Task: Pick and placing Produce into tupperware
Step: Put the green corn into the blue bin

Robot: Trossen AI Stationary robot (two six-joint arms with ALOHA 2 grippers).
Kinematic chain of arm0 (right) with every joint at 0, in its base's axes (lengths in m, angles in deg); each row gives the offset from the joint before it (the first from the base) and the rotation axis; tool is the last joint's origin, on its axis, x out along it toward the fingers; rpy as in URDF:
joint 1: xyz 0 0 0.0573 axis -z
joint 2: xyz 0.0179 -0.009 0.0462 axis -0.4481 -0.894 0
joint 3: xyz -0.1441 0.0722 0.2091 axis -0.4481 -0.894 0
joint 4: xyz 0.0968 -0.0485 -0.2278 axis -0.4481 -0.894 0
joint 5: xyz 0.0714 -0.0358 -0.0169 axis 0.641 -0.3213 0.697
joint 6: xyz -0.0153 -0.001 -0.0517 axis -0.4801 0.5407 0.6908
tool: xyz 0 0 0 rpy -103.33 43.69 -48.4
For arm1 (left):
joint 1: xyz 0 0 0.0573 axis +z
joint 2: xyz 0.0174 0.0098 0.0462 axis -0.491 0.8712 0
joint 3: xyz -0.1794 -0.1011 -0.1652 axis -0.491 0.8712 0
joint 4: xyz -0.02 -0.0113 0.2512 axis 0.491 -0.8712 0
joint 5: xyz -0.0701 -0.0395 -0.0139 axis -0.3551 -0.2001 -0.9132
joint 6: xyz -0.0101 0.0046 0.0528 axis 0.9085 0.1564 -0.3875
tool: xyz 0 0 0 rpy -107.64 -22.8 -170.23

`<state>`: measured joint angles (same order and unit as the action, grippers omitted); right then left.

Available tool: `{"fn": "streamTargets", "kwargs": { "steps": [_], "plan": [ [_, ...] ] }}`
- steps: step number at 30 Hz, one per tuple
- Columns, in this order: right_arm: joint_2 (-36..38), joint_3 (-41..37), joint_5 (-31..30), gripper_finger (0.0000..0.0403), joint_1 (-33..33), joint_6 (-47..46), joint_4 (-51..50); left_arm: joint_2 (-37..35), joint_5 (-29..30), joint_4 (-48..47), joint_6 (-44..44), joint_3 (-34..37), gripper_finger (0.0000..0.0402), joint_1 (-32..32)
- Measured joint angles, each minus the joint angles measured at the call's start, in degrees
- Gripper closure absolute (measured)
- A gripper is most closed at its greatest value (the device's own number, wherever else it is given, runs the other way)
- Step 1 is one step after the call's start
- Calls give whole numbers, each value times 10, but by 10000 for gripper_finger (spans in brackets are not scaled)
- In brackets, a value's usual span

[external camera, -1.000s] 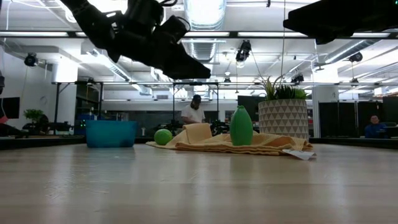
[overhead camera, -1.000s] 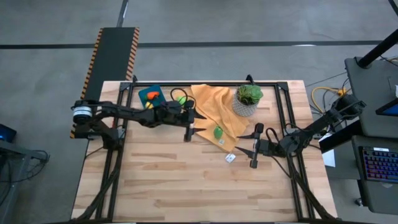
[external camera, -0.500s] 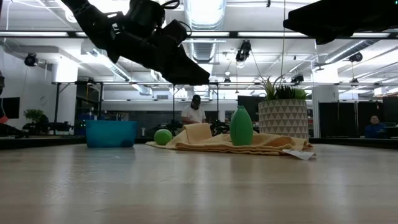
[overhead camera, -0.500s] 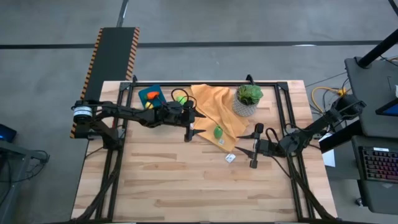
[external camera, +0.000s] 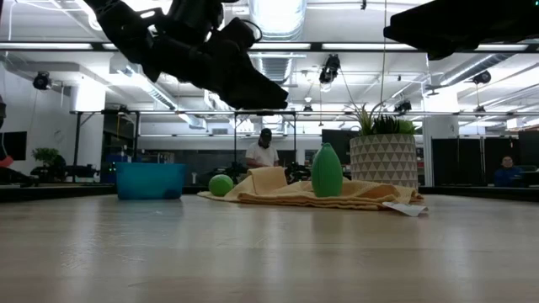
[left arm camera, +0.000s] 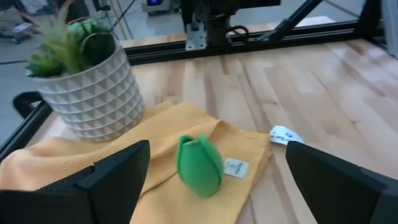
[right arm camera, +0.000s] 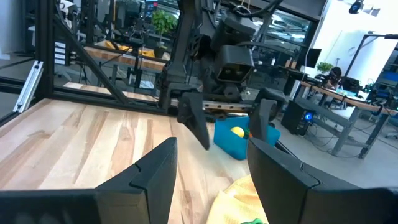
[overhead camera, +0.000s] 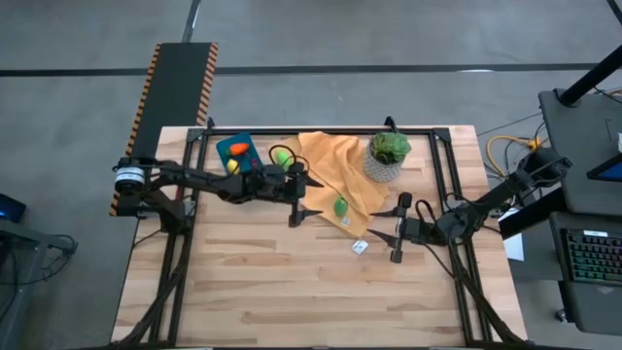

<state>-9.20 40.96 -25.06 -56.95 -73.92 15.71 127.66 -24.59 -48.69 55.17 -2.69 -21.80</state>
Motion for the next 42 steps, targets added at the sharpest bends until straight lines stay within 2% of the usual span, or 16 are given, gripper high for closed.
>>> {"fn": "streamTargets", "kwargs": {
  "steps": [5,15,27,32,42],
  "plan": [
    [0,0,0,216,0,0,0,4,-1,18,0,3,42,-7],
    [0,0,0,216,0,-3,2,125,0,190,0,-3,43,-8],
    [0,0,0,216,0,-5,0,223,17,246,0,-17,43,-4],
    [0,0,0,216,0,-5,0,242,28,291,1,-20,43,-3],
    [0,0,0,216,0,-5,0,278,26,305,26,-40,43,-2]
  ]
}}
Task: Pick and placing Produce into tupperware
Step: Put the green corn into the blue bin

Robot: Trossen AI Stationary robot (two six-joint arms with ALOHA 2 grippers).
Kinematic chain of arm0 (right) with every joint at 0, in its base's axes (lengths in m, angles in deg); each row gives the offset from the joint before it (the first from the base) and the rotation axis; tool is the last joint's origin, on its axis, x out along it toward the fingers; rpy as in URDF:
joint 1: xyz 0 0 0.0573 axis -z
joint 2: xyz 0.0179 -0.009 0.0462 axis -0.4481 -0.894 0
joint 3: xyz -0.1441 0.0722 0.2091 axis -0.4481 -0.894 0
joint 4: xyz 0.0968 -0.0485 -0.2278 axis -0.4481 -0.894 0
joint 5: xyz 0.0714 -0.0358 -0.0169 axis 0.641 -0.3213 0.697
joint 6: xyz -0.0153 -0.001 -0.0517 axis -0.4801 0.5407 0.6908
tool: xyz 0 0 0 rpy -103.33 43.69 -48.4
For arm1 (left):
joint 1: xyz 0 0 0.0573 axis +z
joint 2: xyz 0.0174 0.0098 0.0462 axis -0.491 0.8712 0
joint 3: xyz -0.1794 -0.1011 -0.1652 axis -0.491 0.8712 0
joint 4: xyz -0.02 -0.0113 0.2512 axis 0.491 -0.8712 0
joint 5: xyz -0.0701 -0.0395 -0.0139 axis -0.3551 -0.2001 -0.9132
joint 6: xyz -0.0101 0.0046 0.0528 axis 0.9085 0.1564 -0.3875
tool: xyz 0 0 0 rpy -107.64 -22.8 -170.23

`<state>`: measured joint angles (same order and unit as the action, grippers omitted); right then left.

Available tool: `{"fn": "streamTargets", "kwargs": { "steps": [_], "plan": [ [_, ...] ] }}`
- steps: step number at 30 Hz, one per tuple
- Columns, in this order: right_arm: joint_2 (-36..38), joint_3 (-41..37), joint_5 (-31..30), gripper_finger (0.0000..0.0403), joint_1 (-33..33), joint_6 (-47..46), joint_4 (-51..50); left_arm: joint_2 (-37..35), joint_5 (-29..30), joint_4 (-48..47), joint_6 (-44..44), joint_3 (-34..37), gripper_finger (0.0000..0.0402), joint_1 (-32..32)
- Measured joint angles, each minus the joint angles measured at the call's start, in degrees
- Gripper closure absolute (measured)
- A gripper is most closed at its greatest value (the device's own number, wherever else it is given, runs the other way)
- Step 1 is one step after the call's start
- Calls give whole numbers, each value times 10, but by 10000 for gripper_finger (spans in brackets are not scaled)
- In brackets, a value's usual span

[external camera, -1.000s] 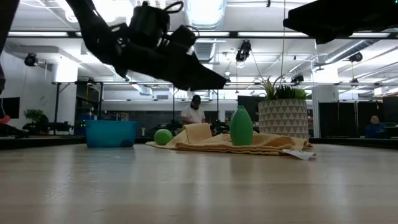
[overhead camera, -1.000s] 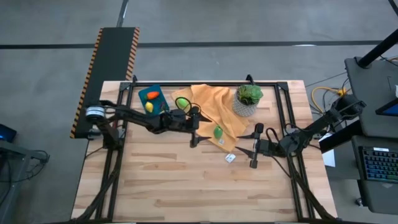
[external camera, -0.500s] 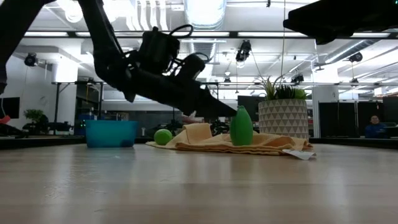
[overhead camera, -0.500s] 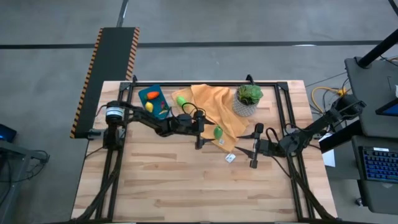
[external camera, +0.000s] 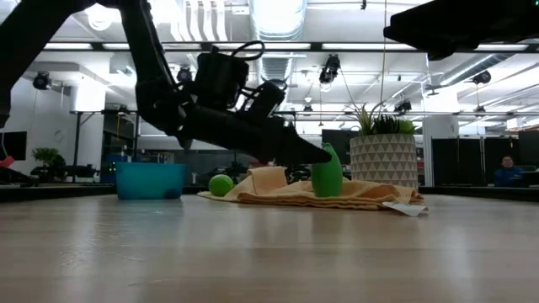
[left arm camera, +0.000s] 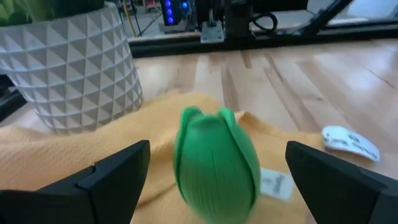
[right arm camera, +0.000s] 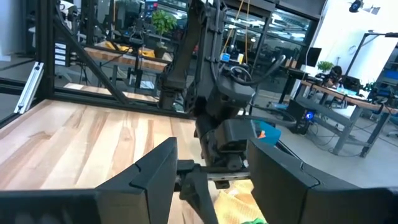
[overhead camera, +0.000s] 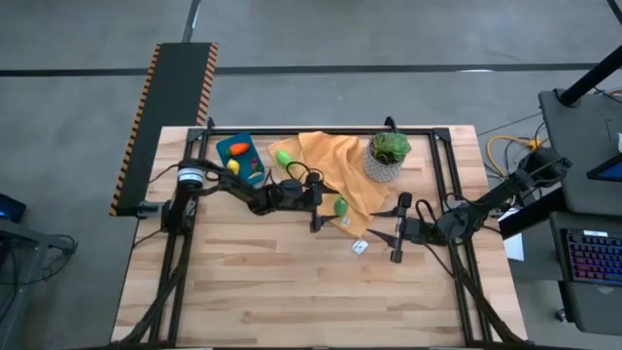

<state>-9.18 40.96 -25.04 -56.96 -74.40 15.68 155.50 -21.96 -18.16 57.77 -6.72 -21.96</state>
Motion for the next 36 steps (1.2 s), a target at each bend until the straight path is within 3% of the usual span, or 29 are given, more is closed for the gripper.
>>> {"fn": "streamTargets", "kwargs": {
  "steps": [10,25,36],
  "plan": [
    [0,0,0,216,0,0,0,46,0,3,6,-35,43,0],
    [0,0,0,216,0,0,0,41,-1,-20,19,-43,48,0],
    [0,0,0,216,0,1,0,41,-1,-21,20,-43,159,0]
  ]
}}
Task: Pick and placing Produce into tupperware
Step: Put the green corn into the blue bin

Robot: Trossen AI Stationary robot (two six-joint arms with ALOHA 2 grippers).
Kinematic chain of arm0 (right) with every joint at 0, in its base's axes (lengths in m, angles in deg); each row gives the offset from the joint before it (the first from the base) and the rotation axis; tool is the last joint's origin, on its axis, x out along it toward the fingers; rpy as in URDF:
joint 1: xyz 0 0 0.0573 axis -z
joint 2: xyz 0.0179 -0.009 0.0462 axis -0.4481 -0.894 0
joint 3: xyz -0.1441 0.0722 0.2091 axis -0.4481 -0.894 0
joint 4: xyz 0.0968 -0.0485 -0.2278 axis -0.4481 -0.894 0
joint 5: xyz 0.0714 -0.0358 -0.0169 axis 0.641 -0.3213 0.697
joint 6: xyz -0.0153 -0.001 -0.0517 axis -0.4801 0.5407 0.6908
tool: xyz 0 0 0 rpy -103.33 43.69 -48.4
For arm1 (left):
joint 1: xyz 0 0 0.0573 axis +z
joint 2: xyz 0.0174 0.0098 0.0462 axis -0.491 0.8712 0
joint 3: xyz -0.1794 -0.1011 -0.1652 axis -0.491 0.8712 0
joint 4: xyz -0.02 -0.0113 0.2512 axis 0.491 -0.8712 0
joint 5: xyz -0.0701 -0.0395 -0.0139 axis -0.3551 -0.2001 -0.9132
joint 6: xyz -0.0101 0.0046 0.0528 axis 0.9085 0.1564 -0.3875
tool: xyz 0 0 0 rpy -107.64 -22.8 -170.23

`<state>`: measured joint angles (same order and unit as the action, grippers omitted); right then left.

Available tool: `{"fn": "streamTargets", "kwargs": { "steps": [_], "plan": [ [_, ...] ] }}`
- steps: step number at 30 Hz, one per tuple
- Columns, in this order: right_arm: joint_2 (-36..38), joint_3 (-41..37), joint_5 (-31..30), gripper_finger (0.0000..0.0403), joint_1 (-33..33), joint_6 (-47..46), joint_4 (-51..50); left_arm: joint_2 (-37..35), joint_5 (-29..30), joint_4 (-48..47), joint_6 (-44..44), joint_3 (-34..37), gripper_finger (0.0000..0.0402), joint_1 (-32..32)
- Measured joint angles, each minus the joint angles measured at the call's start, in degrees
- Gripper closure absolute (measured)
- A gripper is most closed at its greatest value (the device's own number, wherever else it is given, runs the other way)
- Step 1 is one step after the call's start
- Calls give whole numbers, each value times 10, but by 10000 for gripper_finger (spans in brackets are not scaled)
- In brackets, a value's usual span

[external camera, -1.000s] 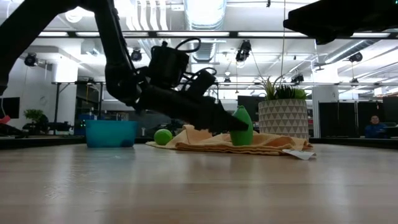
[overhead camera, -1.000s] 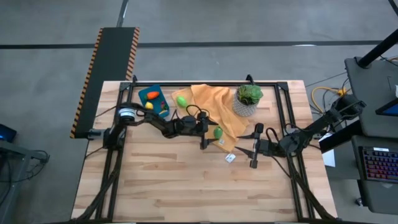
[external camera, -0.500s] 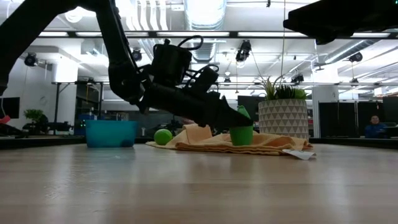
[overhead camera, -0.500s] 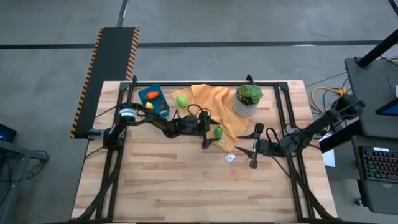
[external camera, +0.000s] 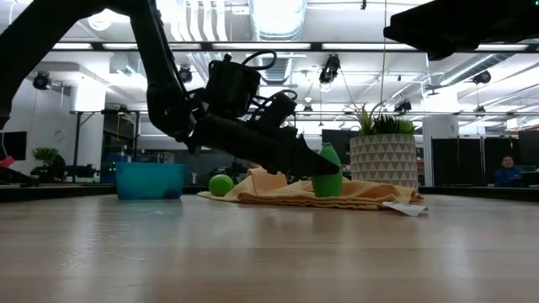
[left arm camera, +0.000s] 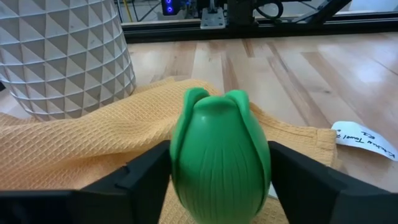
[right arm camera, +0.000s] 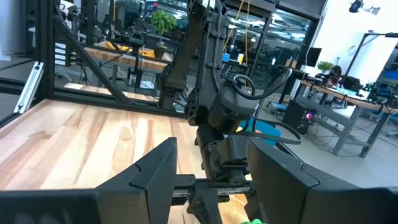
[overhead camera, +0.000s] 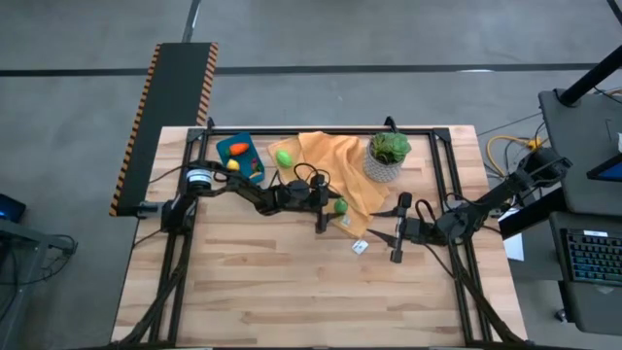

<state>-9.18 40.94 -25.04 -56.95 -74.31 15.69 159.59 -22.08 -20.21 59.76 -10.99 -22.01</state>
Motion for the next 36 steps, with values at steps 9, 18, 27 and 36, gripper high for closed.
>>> {"fn": "streamTargets", "kwargs": {
  "steps": [9,18,27,36],
  "plan": [
    [0,0,0,216,0,1,0,0,0,1,0,0,215,0],
    [0,0,0,216,0,1,0,-11,0,-4,0,0,213,-1],
    [0,0,0,216,0,0,-1,-53,0,-21,-2,4,214,-1],
    [0,0,0,216,0,-1,-3,-166,106,-186,-56,6,215,-1]
  ]
}}
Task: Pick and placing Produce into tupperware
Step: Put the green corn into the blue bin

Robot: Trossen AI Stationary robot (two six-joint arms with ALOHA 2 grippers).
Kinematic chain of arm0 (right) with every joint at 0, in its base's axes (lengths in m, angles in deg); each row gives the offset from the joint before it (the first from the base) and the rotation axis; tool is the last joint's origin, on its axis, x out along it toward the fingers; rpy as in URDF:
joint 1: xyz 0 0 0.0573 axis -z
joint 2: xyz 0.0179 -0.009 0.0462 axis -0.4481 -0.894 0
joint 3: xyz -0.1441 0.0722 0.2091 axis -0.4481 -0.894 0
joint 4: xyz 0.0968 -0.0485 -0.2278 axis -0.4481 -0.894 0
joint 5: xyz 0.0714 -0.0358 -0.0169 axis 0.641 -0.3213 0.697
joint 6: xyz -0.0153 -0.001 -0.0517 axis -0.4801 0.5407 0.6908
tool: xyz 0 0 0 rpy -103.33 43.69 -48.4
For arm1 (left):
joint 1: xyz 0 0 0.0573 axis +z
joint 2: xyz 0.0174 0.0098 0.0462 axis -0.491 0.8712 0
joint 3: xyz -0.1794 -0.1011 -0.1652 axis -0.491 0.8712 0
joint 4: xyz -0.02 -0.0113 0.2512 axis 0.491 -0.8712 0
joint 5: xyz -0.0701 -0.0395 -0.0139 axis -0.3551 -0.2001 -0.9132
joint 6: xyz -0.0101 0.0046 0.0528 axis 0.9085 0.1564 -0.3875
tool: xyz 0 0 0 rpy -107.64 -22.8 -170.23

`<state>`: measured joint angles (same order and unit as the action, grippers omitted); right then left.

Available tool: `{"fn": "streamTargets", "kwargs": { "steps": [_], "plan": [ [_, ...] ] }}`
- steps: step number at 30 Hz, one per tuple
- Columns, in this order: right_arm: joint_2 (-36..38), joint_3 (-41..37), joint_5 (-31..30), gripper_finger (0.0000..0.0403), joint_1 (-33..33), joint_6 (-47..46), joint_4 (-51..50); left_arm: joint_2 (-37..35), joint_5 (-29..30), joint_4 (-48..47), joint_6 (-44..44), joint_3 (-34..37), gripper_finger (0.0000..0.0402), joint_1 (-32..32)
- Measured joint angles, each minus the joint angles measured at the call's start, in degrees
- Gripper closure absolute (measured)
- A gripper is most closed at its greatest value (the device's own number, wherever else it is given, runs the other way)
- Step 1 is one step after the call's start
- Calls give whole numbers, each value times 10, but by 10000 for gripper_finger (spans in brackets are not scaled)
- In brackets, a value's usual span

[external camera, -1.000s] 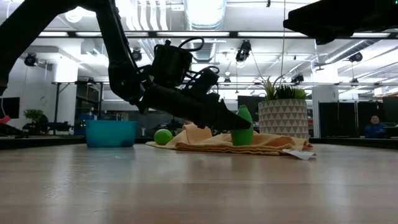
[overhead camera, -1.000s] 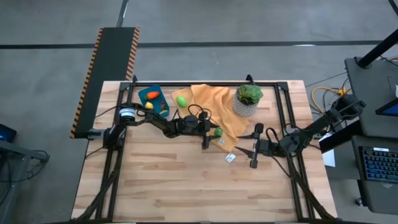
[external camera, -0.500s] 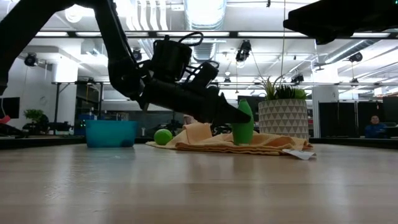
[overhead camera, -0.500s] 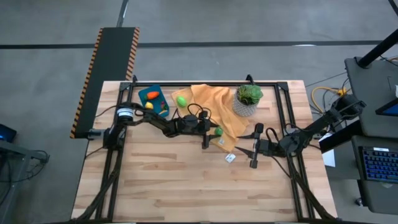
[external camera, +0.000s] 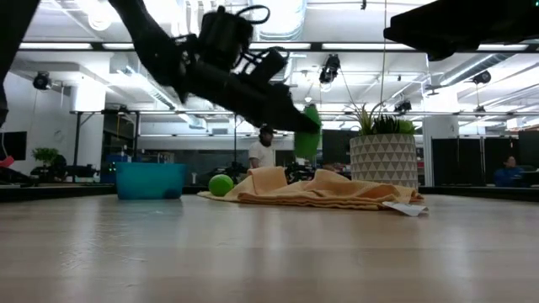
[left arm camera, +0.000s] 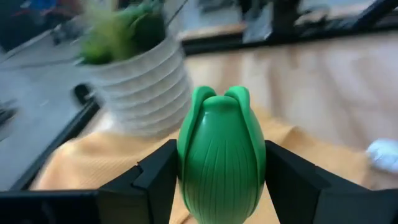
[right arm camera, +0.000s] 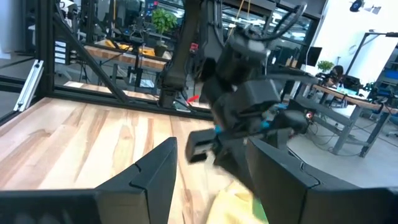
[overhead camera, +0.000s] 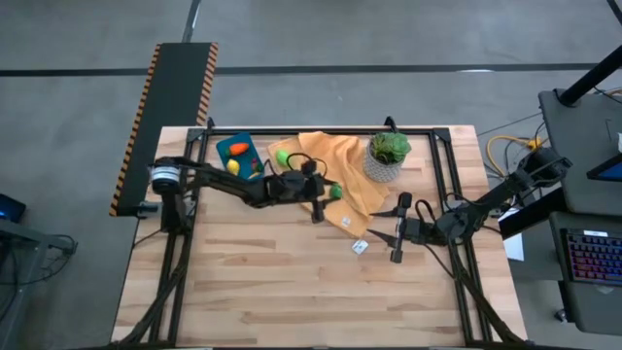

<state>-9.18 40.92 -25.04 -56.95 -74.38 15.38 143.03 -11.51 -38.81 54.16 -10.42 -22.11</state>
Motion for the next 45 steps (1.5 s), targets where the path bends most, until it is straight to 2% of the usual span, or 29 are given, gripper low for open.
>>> {"fn": "streamTargets", "kwargs": {
  "steps": [9,21,28,33,37,45],
  "plan": [
    [0,0,0,216,0,0,-4,-122,159,-195,-8,12,215,0],
    [0,0,0,216,0,-7,-7,-304,350,-271,-7,105,215,19],
    [0,1,0,216,0,-11,-8,-391,359,-293,24,165,215,73],
    [0,1,0,216,0,-11,-10,-419,356,-306,41,201,215,124],
    [0,1,0,216,0,-11,-10,-415,346,-339,77,213,215,165],
    [0,3,0,216,0,-11,-10,-363,354,-367,142,213,215,233]
  ]
}}
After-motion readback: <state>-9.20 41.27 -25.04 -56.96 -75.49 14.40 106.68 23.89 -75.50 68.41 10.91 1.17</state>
